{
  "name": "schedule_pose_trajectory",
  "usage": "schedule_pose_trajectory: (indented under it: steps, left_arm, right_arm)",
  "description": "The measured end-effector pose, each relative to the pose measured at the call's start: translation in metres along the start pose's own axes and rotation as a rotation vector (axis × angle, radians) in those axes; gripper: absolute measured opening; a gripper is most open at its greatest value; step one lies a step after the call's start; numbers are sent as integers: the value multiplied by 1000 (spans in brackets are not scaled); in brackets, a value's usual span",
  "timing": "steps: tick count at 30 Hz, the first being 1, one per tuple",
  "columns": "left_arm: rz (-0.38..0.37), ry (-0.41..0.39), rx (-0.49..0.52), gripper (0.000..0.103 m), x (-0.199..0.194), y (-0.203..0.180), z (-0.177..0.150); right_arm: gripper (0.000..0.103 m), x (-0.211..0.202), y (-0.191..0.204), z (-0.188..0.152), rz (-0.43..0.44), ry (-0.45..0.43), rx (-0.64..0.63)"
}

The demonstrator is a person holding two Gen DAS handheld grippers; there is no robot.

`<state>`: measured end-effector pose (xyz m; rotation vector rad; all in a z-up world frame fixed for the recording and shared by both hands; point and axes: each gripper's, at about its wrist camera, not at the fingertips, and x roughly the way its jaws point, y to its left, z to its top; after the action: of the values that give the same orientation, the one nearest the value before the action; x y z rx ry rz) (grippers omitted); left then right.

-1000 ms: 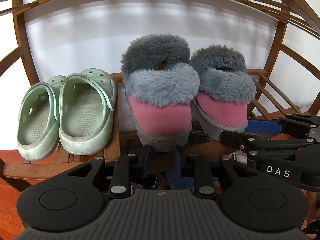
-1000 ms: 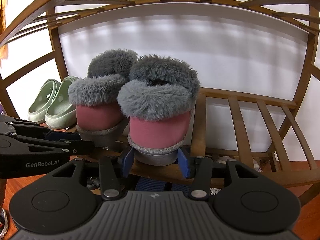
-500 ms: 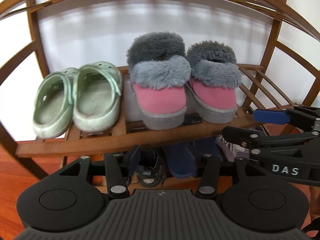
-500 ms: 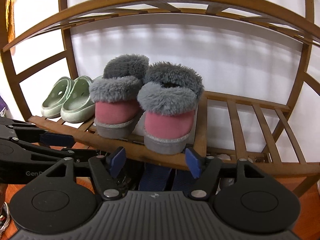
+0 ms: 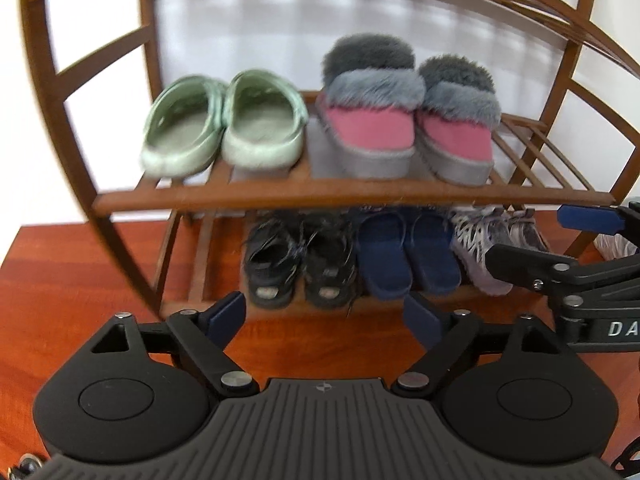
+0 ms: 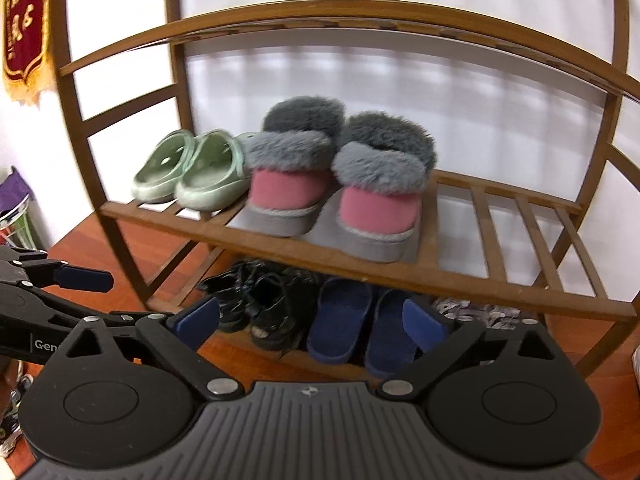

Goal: Organize scattered shoes
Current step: 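Open both tools and withdraw them from the rack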

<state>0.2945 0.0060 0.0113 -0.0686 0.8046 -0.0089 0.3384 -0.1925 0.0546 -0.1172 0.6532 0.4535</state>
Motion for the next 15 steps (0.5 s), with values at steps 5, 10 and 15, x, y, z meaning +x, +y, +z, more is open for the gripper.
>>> schedule_pose_trajectory:
  steps: [5, 10, 15]
  left_arm:
    - [16, 6, -16, 92, -13, 12, -24]
    - [42, 29, -49, 93, -22, 29, -46]
    - [59, 47, -71, 93, -28, 47, -64]
  right_arm:
    - [102, -3, 19, -11, 36, 23, -8]
    - [102, -1, 40, -24, 71, 52, -20]
    - [102, 1, 60, -35, 97, 76, -33]
